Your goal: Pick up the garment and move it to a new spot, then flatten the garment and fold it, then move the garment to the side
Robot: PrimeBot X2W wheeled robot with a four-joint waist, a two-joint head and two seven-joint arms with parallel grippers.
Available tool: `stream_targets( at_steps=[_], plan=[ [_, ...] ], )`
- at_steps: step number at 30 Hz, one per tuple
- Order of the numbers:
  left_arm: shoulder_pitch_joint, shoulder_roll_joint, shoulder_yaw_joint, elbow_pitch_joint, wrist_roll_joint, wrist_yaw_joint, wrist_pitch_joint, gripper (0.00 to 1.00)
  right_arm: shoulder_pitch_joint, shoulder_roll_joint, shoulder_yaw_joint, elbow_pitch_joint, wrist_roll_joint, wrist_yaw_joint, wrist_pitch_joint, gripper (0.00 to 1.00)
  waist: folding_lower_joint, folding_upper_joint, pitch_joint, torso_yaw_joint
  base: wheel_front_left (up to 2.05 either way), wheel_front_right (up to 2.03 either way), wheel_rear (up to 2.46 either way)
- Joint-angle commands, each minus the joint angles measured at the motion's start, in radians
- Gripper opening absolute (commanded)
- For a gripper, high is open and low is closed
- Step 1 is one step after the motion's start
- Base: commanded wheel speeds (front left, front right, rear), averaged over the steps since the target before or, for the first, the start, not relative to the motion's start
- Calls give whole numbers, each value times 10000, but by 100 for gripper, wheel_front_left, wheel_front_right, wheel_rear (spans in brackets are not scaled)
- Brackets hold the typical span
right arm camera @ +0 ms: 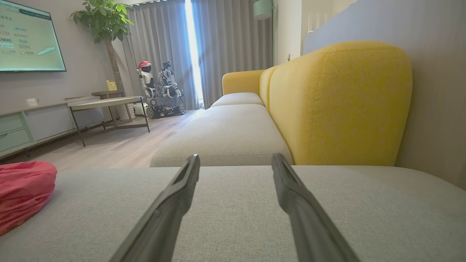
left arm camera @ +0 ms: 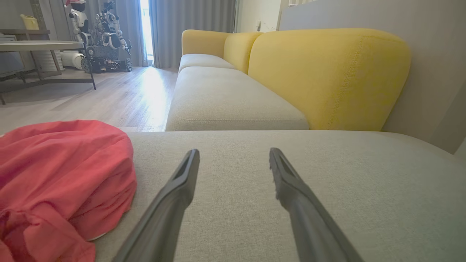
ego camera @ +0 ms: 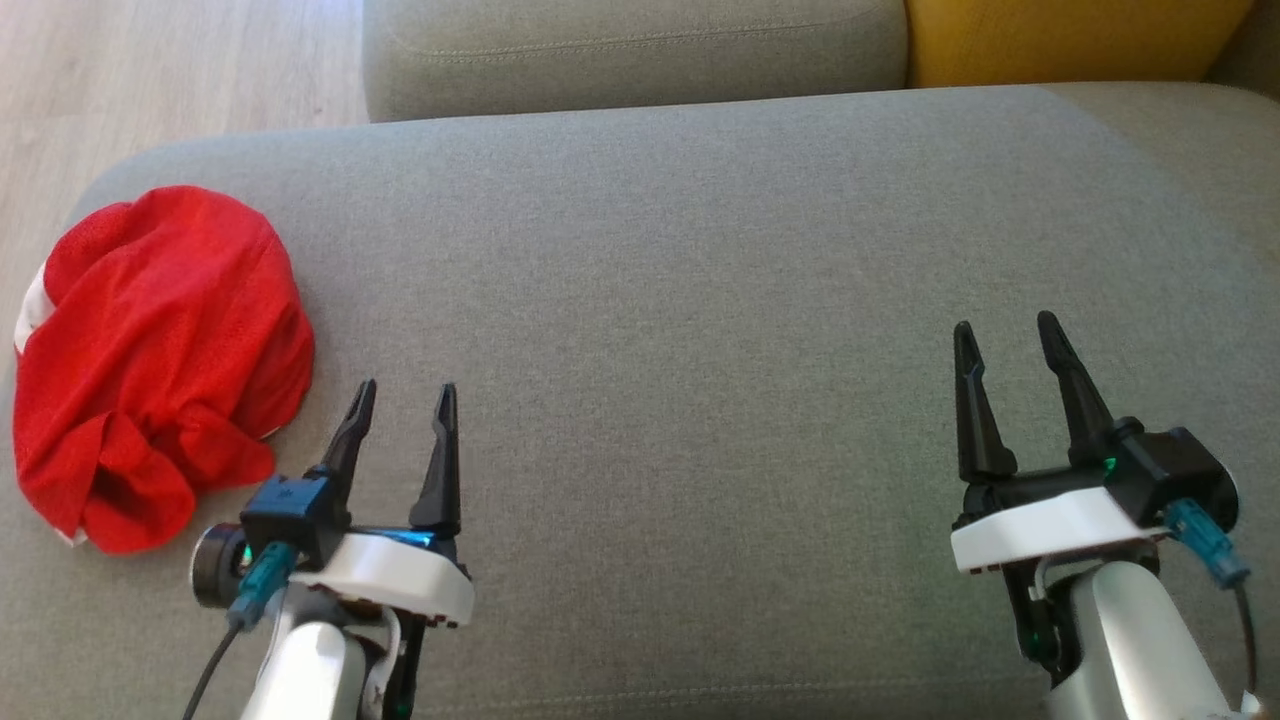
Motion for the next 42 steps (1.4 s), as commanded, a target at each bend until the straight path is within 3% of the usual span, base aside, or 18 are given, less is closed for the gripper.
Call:
stream_targets(
  at_steps=[1, 16, 42],
  plan=[
    [-308, 1, 384, -236, 118, -90, -122, 100, -467, -64, 206, -295, -173, 39, -121, 100, 0, 0, 6, 2, 0, 0, 0],
    [-353, -49, 389, -188, 98, -158, -122, 100, -443, -64, 236, -323, -327, 39, -151, 100, 0, 0, -28, 322, 0, 0, 0],
    [88, -52, 822, -473, 263, -57, -122, 100, -218, -64, 1035, -257, -342, 39, -130, 100, 0, 0, -305, 4195, 0, 0, 0]
  ],
)
